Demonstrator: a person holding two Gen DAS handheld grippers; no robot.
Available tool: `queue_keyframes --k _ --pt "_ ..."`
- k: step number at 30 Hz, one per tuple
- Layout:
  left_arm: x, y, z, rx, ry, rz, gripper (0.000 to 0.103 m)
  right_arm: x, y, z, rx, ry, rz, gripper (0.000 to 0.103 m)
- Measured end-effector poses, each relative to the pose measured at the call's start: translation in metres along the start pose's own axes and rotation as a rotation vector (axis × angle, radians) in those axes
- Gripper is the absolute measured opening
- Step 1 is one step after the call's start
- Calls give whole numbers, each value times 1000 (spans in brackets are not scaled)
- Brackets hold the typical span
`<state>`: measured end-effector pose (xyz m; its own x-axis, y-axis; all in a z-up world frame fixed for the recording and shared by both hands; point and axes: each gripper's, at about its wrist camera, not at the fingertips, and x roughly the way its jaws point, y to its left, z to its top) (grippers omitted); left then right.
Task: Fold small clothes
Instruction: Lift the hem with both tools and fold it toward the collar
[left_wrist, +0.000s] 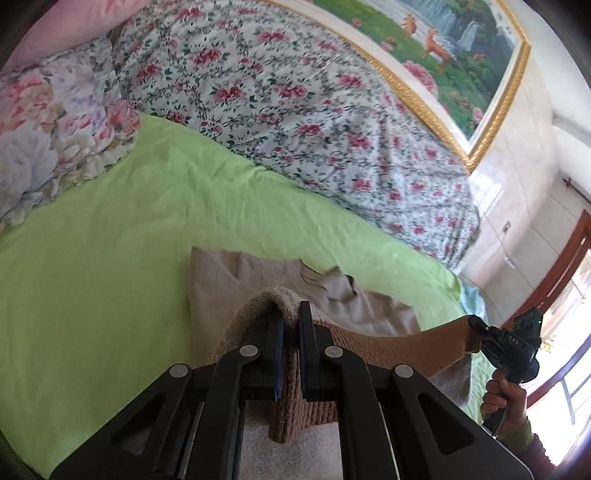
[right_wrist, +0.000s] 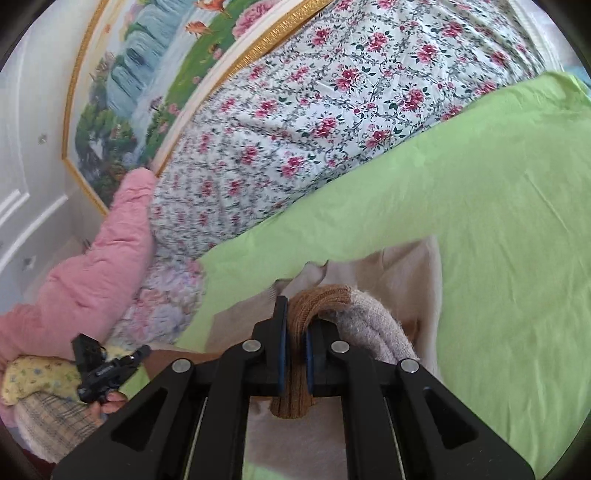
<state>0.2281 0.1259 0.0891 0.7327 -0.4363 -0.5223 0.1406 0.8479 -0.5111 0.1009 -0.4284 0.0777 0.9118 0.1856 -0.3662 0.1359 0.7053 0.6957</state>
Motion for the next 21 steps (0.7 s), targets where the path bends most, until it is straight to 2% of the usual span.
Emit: queue_keyframes --k 4,10,14,17,19,21 --pt "49 18 13 -19 32 56 4 39 -24 11 37 25 -93 9" --pt "113 50 8 -58 110 126 5 86 -54 7 32 95 -210 9" --pt "134 57 0 -52 155 148 5 103 -65 4 47 137 -260 9" --pt "128 55 -3 -46 182 139 7 104 -71 4 84 155 -255 12" --pt "111 44 -8 -14 184 124 6 89 -69 4 100 135 -253 21" --pt "93 30 -16 18 187 95 7 68 -61 2 90 92 -250 45"
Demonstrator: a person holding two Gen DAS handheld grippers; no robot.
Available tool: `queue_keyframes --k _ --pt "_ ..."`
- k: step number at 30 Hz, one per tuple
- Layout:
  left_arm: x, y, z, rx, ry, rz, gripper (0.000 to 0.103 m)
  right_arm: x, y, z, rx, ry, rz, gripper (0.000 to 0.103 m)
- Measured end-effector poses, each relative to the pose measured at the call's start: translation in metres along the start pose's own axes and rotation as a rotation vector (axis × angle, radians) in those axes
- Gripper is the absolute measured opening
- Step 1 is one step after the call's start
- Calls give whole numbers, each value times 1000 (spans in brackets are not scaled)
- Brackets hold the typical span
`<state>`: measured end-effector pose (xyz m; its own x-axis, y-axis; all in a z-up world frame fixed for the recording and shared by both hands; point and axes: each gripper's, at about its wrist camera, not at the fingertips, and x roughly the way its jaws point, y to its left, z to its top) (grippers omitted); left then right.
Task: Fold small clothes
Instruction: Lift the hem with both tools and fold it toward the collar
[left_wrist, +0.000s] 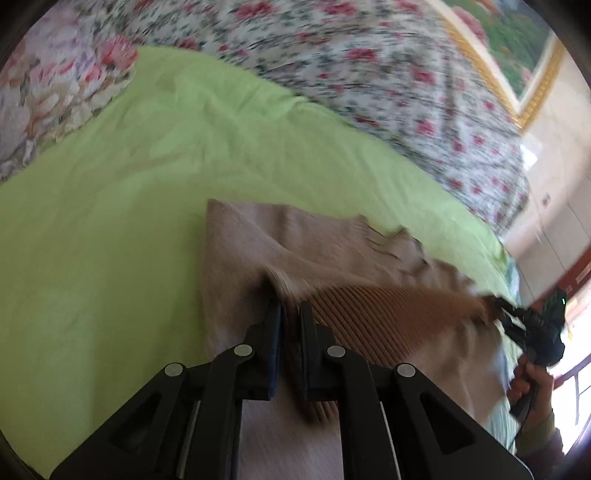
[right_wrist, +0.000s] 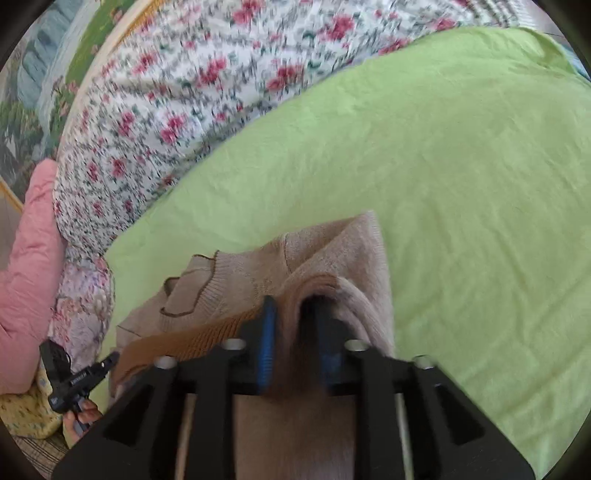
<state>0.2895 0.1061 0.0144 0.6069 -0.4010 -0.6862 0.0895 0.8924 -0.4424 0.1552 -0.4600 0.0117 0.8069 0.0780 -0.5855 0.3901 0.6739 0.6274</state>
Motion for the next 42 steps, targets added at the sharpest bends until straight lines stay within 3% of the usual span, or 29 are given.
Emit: queue_keyframes --k 3,7,11,14,16,19,22,26,29,32,42 --pt "-23 -33 -26 64 36 -103 7 -27 13 -12 -51 -22 35 48" --pt "-15 -84 -51 187 127 -189 10 -36 61 -43 -262 115 169 48" --pt "26 -111 -50 266 219 -182 11 0 104 -70 -427 335 239 48" --pt "63 -107 -39 278 297 -133 10 35 108 -71 -453 445 219 48" --pt "78 -98 -24 271 299 -101 10 60 103 -67 -467 499 157 47" --pt "92 -87 3 261 264 -85 5 85 95 -45 -455 465 97 44" --pt "102 -73 37 249 173 81 5 104 82 -14 -388 378 20 39" --pt "113 -29 76 139 101 208 5 113 60 21 -308 210 -160 39" --pt "108 -2 86 47 77 156 4 103 39 33 -169 139 -113 39" --pt "93 6 81 28 50 168 4 79 42 28 -167 67 -127 41" --pt "13 -9 13 -38 26 85 8 8 54 -31 -176 88 -39 42"
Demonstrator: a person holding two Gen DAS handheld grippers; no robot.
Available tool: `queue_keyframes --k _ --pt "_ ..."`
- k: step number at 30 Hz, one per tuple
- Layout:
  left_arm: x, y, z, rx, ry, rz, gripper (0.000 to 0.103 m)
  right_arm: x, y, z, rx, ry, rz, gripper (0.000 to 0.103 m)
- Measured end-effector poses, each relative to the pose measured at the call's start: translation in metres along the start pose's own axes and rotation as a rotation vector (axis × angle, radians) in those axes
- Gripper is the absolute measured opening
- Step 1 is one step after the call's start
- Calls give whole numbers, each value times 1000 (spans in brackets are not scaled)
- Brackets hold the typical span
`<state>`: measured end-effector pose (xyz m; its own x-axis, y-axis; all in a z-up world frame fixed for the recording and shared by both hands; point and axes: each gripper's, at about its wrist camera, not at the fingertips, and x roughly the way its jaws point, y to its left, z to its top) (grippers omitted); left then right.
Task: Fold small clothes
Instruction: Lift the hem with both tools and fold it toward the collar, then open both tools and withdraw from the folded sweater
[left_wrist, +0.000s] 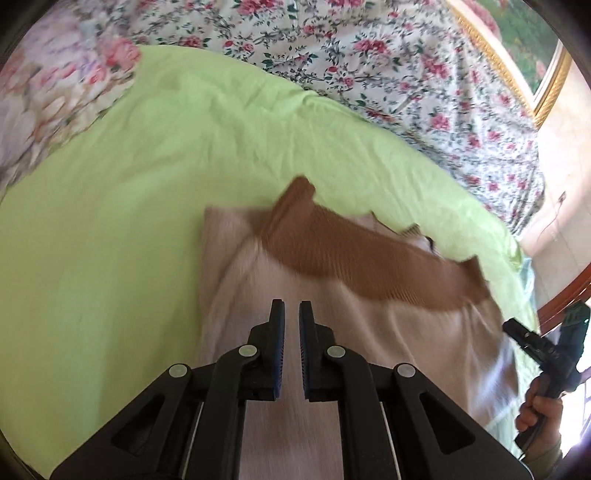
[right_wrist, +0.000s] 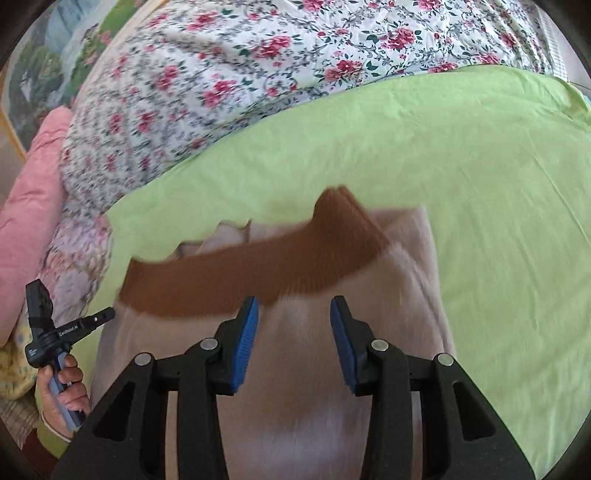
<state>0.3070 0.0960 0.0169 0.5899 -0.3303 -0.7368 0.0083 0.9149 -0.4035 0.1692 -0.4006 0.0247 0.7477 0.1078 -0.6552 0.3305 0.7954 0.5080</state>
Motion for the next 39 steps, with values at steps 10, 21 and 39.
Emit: queue_keyframes --k 10,21,39 --pt "-55 0 -90 -63 57 -61 9 -46 -8 -70 34 33 4 43" --pt "-77 7 -143 -105 118 -99 14 -74 -14 -112 90 25 3 44" --pt "-61 20 -152 -302 139 -187 52 -85 16 -128 61 33 60 49"
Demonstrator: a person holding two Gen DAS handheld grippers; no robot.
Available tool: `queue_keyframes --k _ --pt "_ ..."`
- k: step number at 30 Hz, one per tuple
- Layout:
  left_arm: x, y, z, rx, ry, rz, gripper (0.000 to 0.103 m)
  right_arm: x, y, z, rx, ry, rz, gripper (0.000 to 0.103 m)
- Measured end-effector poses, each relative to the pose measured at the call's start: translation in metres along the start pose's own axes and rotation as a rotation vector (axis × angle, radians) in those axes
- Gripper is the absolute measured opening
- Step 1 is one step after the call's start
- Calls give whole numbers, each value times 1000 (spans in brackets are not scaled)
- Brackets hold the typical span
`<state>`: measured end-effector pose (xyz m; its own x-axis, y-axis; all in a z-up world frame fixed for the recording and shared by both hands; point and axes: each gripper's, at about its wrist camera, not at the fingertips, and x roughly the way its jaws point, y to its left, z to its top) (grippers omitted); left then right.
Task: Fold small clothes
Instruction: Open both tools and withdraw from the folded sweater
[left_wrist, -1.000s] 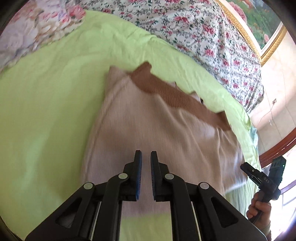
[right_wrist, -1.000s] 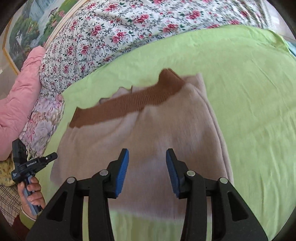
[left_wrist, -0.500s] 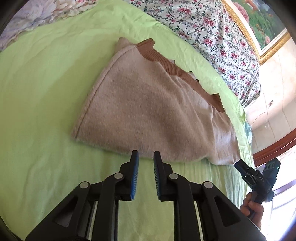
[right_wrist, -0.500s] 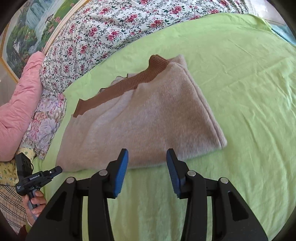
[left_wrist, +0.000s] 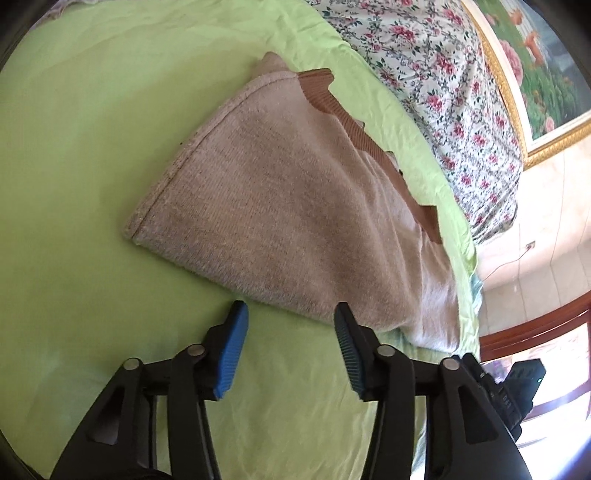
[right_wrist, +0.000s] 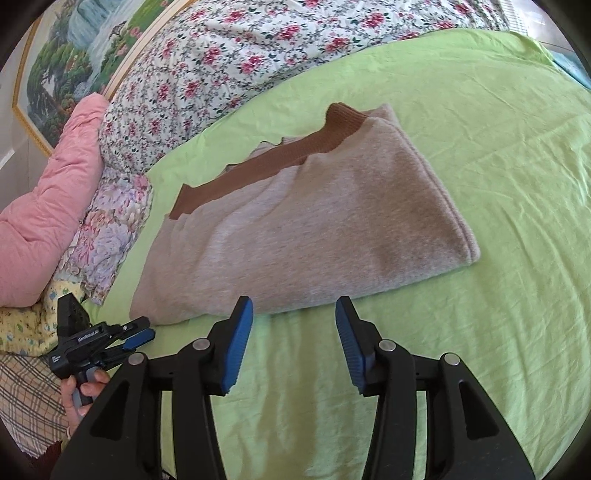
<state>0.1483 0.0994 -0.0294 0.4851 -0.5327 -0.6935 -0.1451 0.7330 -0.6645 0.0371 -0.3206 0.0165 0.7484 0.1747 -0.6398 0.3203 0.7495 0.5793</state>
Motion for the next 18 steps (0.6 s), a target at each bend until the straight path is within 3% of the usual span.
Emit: queue_keyframes --k 7,12,16,18 --pt "6 11 17 -73 -38 -51 54 5 3 0 2 9 10 49" --pt "11 10 28 -70 -93 -17 52 7 1 0 8 15 8 50" --pt "13 7 37 -55 -137 41 38 8 -1 2 10 16 11 50" --pt "13 8 41 -52 -155 60 23 8 -1 3 10 13 14 50"
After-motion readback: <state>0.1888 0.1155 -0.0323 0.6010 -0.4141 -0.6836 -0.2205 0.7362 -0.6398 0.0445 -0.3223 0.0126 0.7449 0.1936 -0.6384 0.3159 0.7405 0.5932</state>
